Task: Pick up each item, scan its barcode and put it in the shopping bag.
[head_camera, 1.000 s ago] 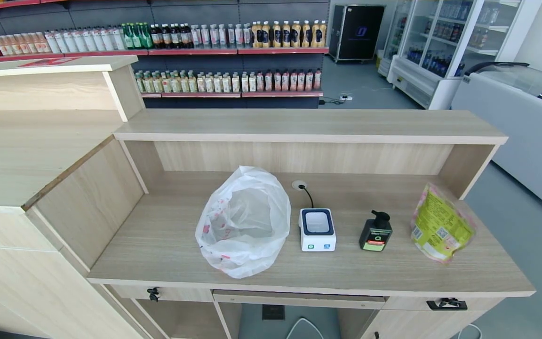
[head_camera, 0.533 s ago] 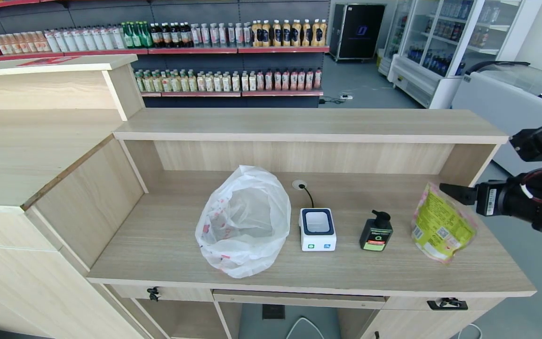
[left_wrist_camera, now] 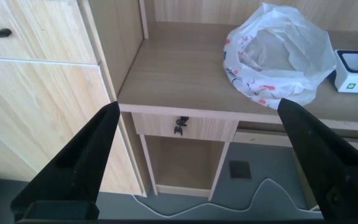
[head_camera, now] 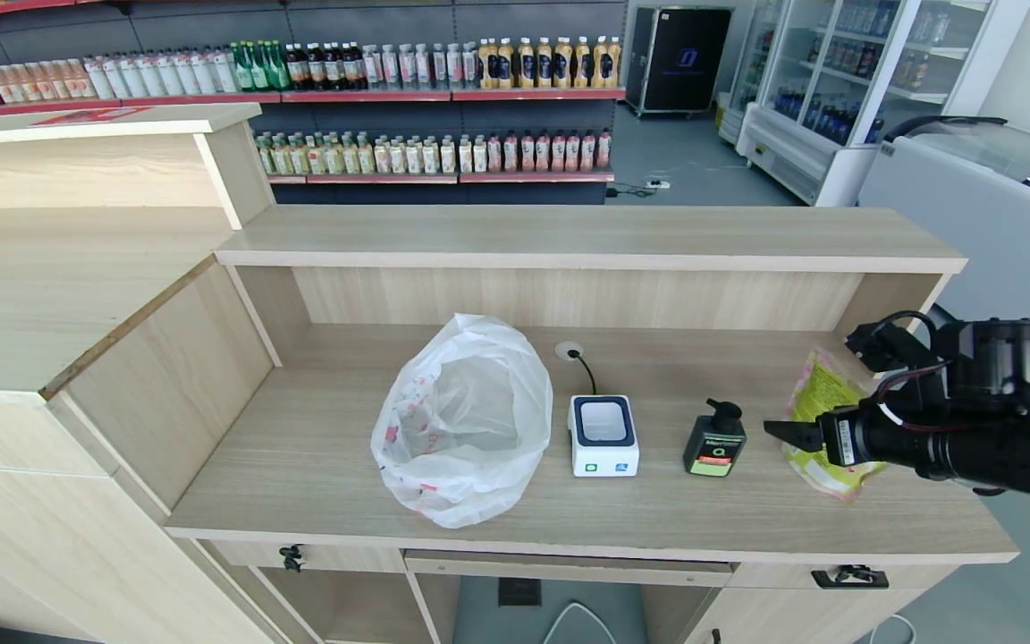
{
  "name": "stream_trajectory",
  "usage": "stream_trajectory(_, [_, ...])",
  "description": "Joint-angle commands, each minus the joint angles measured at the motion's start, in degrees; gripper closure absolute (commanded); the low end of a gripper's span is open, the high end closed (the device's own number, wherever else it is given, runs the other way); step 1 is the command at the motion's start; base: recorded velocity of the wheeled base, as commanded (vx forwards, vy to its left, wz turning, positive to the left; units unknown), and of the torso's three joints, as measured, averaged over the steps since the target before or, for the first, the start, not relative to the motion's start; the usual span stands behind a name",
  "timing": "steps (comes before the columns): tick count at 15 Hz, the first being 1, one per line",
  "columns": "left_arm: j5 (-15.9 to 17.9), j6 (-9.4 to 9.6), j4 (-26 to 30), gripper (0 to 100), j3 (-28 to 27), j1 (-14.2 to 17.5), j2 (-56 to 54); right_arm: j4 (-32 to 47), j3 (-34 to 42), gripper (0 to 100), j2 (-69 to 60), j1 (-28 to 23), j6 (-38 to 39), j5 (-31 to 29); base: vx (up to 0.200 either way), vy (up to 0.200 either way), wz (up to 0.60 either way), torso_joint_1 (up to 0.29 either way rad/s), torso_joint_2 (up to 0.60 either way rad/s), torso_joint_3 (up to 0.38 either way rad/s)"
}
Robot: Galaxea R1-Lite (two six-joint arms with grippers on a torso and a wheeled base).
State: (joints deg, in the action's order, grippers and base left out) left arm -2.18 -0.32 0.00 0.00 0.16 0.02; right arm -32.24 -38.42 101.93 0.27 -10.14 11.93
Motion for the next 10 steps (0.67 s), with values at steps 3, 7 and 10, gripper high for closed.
stream_trajectory(3, [0.0,-0.03,0.0,0,0.0,0.0,0.0,0.0,1.2,0,3.1,-1.0,-3.2,0.1,0.0,0.0,0.0,0.0,0.0,0.0])
stream_trajectory(7, [0.0,-0.03,0.0,0,0.0,0.0,0.0,-1.1,-0.1,0,7.0,-4.6,-5.7,1.2,0.0,0.0,0.0,0.0,0.0,0.0])
stream_trajectory(10, [0.0,-0.03,0.0,0,0.0,0.0,0.0,-4.0,-0.2,0,10.3,-6.7,-8.5,6.7,0.0,0.0,0.0,0.0,0.0,0.0])
